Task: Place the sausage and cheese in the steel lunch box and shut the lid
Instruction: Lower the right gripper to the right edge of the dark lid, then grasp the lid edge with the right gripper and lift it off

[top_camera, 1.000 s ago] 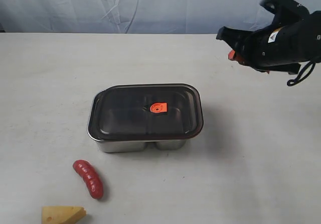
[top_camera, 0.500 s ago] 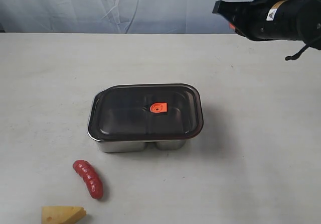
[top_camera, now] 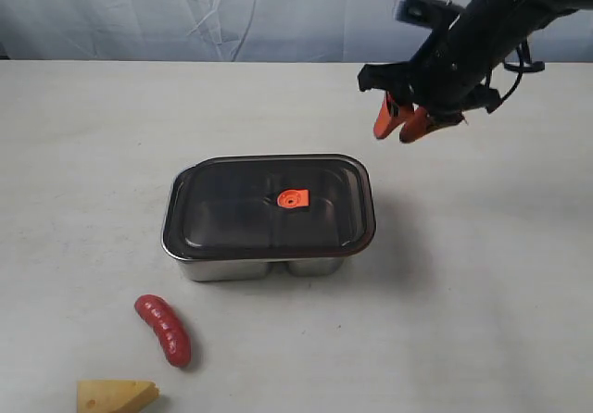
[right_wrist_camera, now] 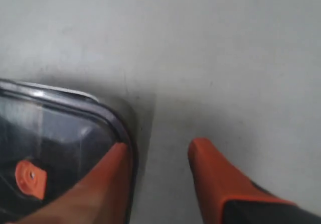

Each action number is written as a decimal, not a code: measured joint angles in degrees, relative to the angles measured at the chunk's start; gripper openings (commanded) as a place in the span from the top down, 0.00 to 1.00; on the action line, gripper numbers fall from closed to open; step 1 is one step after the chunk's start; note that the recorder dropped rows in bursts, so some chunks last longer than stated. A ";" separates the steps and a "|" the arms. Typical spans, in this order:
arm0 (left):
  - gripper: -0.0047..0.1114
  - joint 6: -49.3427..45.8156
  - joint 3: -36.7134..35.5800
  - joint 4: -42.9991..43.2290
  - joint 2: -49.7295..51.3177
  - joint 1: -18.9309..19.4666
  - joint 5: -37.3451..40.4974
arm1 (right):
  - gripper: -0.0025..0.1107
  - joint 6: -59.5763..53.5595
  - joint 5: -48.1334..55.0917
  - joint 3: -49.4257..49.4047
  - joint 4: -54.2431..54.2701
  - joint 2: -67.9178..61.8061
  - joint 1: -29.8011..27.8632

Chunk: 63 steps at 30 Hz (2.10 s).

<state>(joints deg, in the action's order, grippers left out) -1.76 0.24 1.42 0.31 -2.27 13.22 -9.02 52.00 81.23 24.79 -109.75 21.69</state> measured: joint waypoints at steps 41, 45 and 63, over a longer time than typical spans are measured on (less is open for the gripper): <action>0.96 0.00 0.00 0.00 0.00 0.00 0.00 | 0.61 -27.59 14.07 -3.04 26.68 -11.81 -4.87; 0.96 0.00 0.00 0.00 0.00 0.00 0.00 | 0.90 -27.81 14.59 -3.04 26.91 -11.81 -4.87; 0.96 0.00 0.00 0.00 0.00 0.00 0.00 | 0.99 -35.62 16.43 -3.04 38.08 1.02 -7.92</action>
<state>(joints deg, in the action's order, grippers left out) -1.76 0.24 1.42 0.31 -2.27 13.22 -44.64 68.42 78.19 62.87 -108.73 13.77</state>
